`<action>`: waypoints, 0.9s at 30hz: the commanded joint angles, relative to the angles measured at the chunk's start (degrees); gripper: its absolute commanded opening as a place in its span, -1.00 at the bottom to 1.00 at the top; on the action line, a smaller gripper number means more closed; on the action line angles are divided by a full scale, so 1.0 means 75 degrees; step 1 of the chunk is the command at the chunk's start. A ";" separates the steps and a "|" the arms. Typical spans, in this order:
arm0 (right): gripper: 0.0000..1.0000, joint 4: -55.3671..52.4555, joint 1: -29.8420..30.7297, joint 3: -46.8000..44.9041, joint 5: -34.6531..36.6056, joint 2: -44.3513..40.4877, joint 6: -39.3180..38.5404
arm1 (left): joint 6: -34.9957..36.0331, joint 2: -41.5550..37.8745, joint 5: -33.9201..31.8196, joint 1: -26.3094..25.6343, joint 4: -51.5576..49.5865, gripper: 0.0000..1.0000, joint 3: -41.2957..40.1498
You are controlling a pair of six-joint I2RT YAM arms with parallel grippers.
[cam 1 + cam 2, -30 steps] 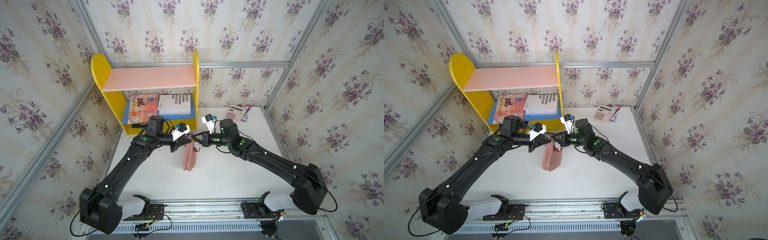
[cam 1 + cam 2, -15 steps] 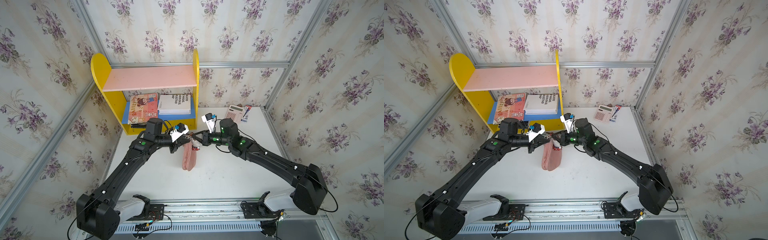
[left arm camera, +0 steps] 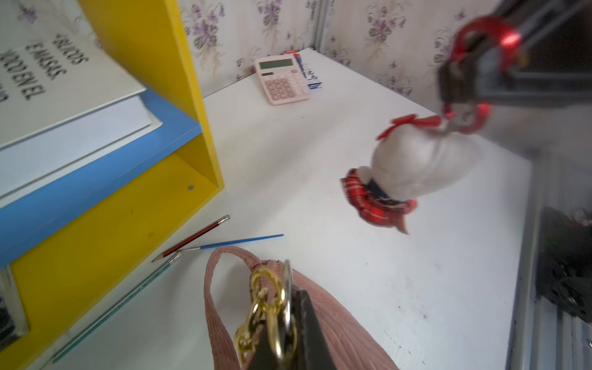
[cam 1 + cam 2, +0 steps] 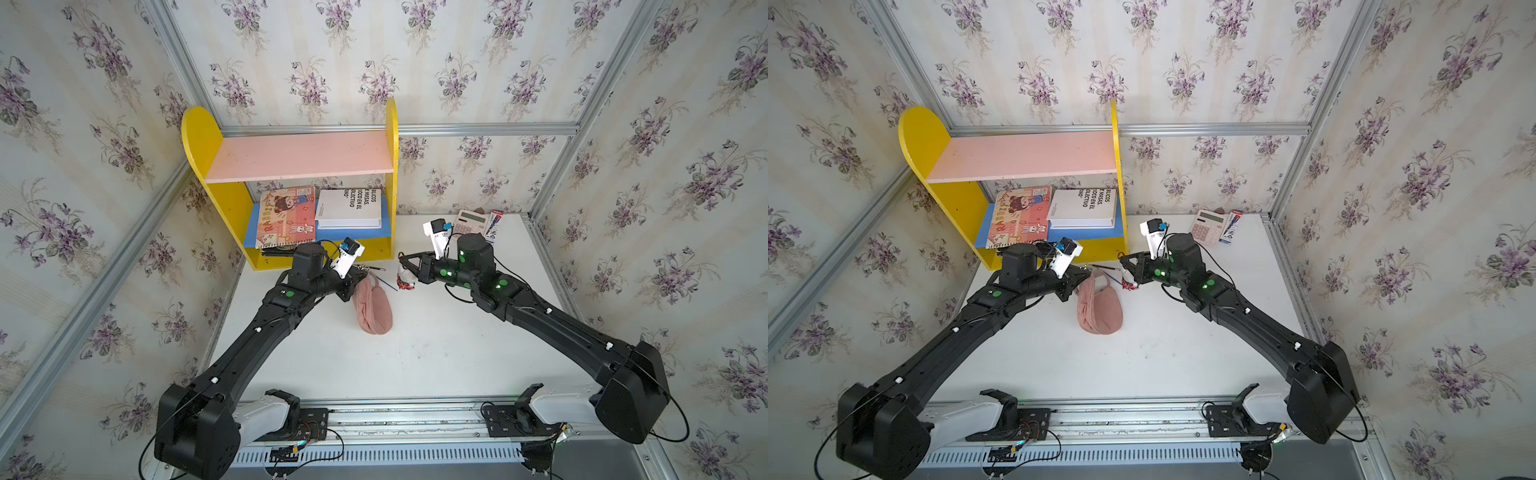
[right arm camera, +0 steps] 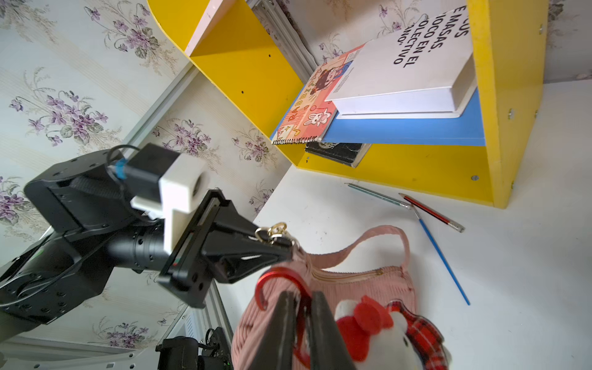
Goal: Remove the decoration from the bag
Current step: Place the bag at the center of the board.
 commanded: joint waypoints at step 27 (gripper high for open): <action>-0.68 0.0254 -0.0505 -0.0985 0.0827 -0.0357 0.0194 | -0.1892 0.1356 -0.3259 0.0073 -0.1559 -0.42 0.0770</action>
